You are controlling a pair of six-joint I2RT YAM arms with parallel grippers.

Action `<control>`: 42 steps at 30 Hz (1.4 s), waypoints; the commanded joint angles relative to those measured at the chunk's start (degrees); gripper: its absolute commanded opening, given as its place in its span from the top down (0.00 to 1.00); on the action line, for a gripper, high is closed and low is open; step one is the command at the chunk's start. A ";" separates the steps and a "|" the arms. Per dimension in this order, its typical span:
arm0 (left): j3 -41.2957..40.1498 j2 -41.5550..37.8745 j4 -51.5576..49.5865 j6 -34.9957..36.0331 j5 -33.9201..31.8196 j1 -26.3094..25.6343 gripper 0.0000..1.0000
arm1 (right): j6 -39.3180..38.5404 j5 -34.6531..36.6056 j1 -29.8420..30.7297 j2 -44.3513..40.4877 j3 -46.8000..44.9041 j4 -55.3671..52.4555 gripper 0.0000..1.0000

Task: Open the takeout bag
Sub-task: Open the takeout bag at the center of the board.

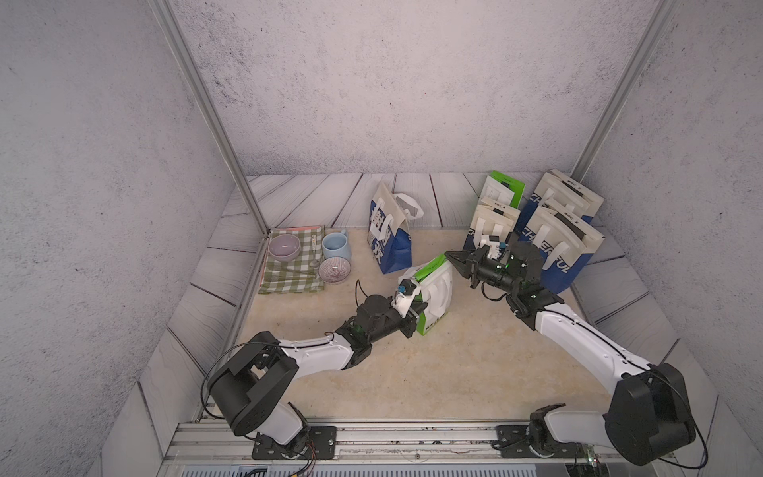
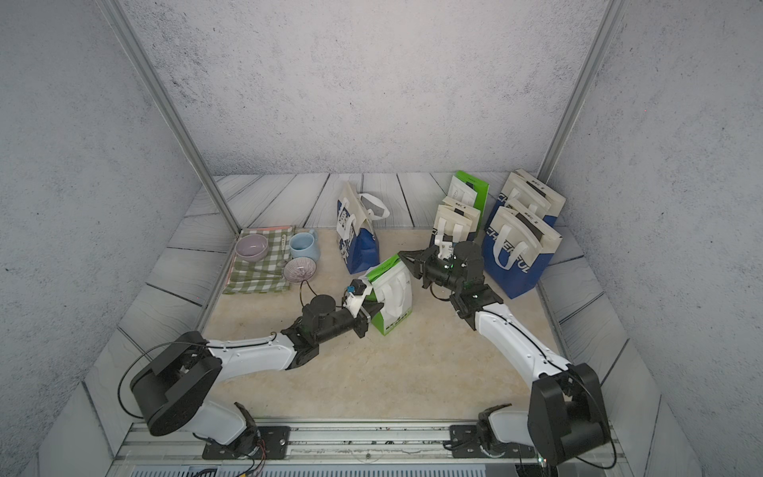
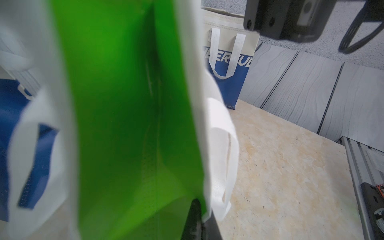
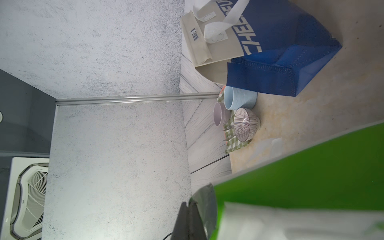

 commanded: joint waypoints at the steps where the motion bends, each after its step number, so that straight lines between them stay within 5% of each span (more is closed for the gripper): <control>1: 0.38 0.73 -2.11 0.69 0.72 0.23 1.00 | 4.08 -0.35 0.06 -1.65 2.66 3.88 1.00; 5: 0.38 0.56 -2.11 0.70 0.89 0.25 1.00 | 3.41 -0.03 0.06 -1.56 3.33 2.64 1.00; 10: 0.38 0.30 -2.38 1.01 1.51 0.32 1.00 | -6.69 1.85 -0.08 -2.29 6.49 -6.76 1.00; 15: 0.29 -0.78 -3.17 1.74 3.54 0.49 1.00 | -17.81 -0.69 -0.65 0.12 9.53 -9.23 0.59; 20: 0.44 -2.66 -5.58 2.58 6.29 0.84 1.00 | -26.29 -4.80 -3.21 0.53 9.44 -7.80 0.41; 28: 1.52 -4.76 -9.74 3.24 9.83 1.59 1.00 | -57.64 5.99 -6.05 -9.74 7.66 -22.81 0.30; 42: 1.45 -6.82 -11.93 4.10 13.81 2.53 1.00 | -64.03 8.16 -6.80 -19.45 -5.73 -19.29 0.29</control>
